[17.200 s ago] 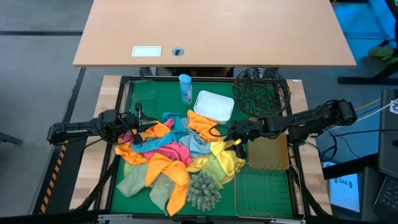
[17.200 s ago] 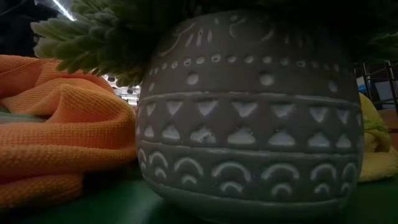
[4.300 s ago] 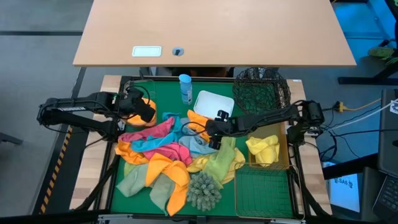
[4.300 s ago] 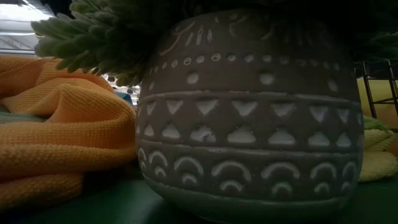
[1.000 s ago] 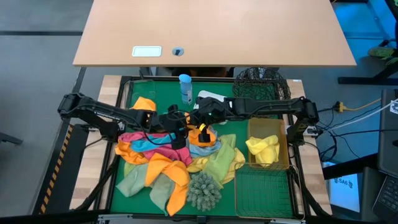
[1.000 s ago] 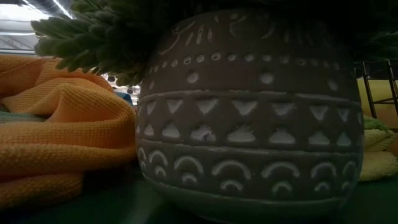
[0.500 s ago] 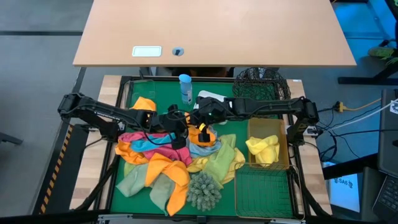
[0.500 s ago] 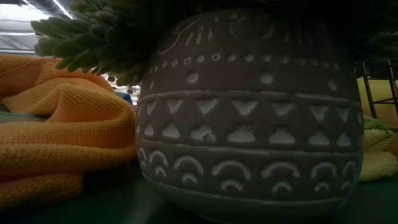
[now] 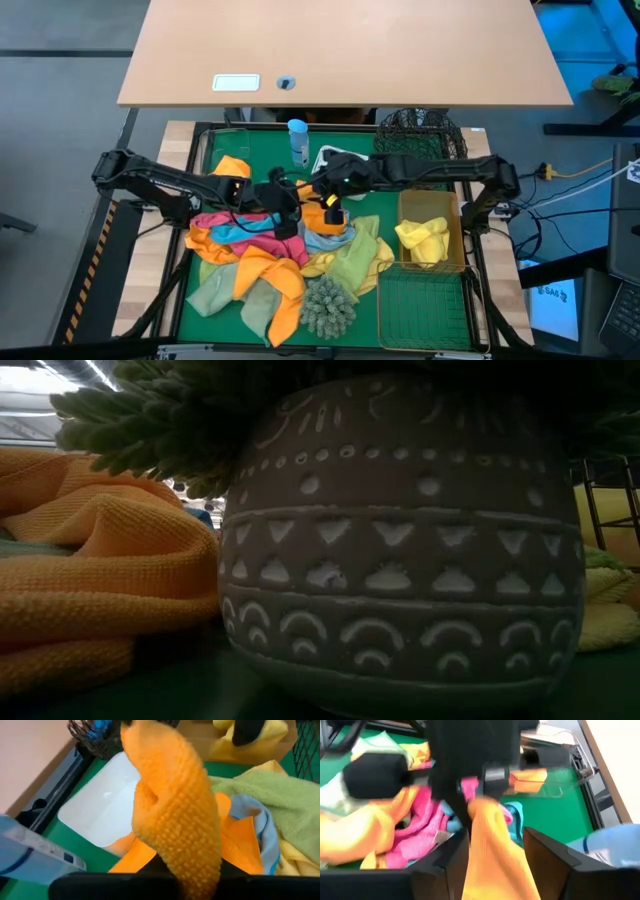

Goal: Sort microfiber towel by color & place in baskets
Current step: Put the orange microfiber towel into the transparent bin

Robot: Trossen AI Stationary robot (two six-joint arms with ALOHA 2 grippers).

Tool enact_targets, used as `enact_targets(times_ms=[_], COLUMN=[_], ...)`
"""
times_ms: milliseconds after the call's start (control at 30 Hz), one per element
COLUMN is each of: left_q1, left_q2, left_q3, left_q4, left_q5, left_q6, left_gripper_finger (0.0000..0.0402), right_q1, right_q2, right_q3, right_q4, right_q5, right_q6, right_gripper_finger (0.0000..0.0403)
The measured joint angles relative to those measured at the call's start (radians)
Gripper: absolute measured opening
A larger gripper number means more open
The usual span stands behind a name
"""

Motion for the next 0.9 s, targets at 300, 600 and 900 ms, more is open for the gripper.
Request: enact_targets(times_ms=[300, 600, 900], left_q1=[0.026, 0.077, 0.091], left_q2=[-0.204, -0.482, -0.749], left_q3=[0.000, 0.000, 0.000], left_q4=[-0.028, -0.021, -0.016], left_q5=[-0.053, -0.092, -0.219], left_q6=[0.000, 0.000, 0.000], left_gripper_finger=[0.0005, 0.0004, 0.0004], right_q1=[0.000, 0.000, 0.000], right_q2=[-0.130, -0.150, -0.148], right_q3=[0.000, -0.055, -0.254], right_q4=[-0.148, -0.162, 0.036], right_q5=[0.001, -0.015, -0.046], right_q6=[0.000, 0.011, 0.064], right_gripper_finger=[0.0193, 0.0193, 0.0193])
